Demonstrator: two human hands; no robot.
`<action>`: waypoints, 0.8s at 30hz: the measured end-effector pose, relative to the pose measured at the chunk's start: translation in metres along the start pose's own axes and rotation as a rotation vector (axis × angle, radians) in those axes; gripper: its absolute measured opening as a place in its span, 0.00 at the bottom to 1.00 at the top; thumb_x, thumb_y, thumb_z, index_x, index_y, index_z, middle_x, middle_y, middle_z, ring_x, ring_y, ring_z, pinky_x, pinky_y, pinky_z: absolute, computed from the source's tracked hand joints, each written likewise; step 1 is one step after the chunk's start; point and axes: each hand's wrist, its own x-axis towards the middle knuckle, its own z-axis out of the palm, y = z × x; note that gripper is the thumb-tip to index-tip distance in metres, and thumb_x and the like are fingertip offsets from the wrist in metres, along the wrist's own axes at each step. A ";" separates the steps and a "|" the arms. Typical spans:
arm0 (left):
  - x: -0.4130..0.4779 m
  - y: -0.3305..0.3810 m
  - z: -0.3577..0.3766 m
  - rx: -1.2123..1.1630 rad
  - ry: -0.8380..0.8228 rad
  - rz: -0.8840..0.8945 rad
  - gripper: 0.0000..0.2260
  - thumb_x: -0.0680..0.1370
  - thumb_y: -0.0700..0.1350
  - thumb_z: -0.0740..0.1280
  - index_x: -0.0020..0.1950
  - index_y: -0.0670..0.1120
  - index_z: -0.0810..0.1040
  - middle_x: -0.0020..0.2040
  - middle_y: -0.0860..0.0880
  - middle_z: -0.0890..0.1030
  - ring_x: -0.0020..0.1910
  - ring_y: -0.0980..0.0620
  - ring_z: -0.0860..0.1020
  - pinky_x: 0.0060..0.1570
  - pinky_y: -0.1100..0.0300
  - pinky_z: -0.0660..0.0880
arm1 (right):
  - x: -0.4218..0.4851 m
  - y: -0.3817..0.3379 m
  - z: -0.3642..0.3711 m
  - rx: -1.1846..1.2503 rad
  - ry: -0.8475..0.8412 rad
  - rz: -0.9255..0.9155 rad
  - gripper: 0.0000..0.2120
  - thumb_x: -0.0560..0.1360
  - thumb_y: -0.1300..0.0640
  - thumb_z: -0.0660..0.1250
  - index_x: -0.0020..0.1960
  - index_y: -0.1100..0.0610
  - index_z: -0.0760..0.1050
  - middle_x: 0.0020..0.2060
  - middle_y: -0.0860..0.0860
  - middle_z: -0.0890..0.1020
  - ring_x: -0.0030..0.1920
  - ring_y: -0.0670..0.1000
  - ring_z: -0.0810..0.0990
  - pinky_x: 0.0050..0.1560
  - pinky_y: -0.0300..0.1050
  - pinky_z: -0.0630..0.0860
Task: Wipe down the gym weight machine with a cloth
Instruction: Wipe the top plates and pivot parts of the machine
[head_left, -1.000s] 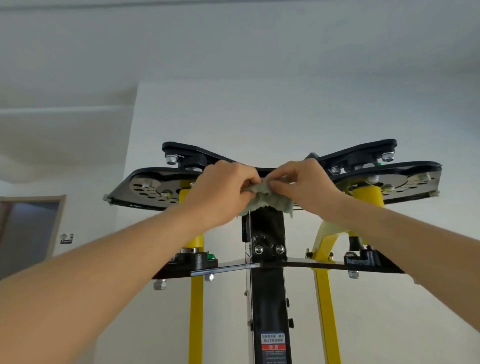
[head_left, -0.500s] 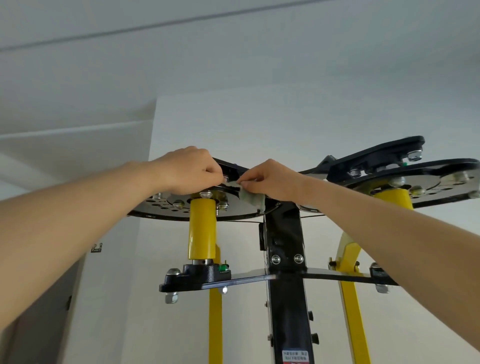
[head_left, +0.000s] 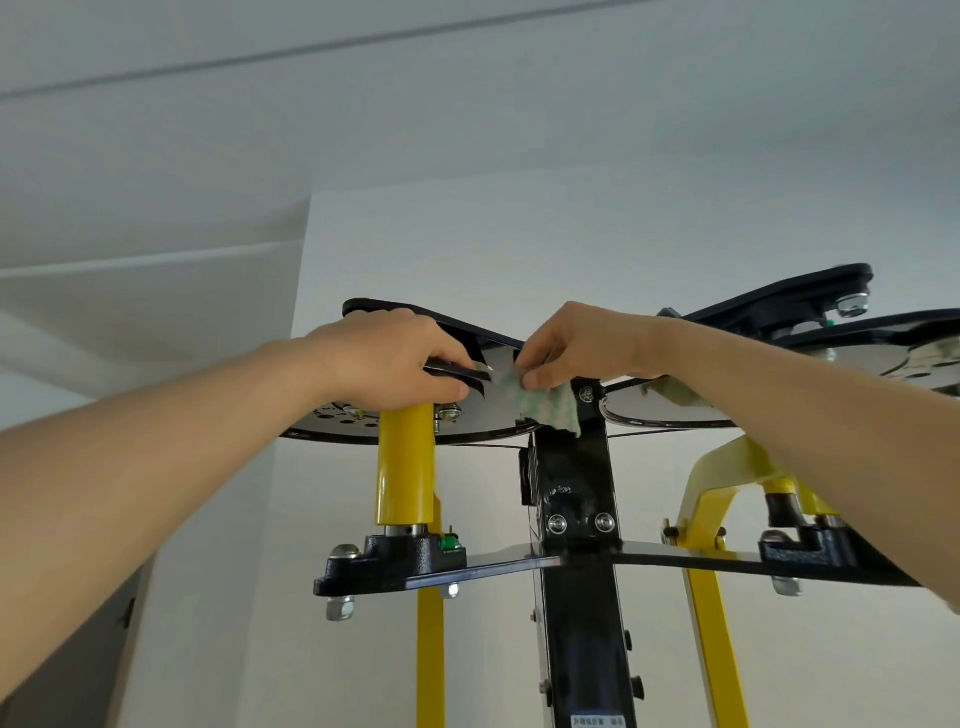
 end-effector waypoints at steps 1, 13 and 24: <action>0.000 0.000 0.000 0.009 0.013 0.008 0.14 0.80 0.62 0.63 0.66 0.66 0.77 0.50 0.59 0.81 0.47 0.57 0.78 0.46 0.55 0.77 | 0.002 -0.006 0.004 0.006 0.020 -0.039 0.07 0.75 0.59 0.74 0.53 0.55 0.86 0.45 0.48 0.87 0.44 0.41 0.83 0.57 0.38 0.77; -0.003 -0.001 0.006 0.080 0.113 0.021 0.13 0.80 0.61 0.63 0.63 0.63 0.79 0.49 0.58 0.82 0.42 0.60 0.77 0.40 0.59 0.73 | -0.001 0.019 0.000 -0.488 -0.002 0.014 0.05 0.75 0.55 0.73 0.50 0.50 0.85 0.39 0.44 0.82 0.35 0.41 0.75 0.41 0.40 0.71; -0.003 0.014 0.012 0.209 0.247 -0.057 0.08 0.76 0.57 0.63 0.46 0.57 0.80 0.37 0.55 0.77 0.38 0.53 0.76 0.42 0.55 0.71 | -0.044 0.019 -0.064 -0.777 -0.120 0.268 0.10 0.80 0.52 0.67 0.45 0.55 0.83 0.38 0.48 0.82 0.38 0.46 0.76 0.49 0.47 0.77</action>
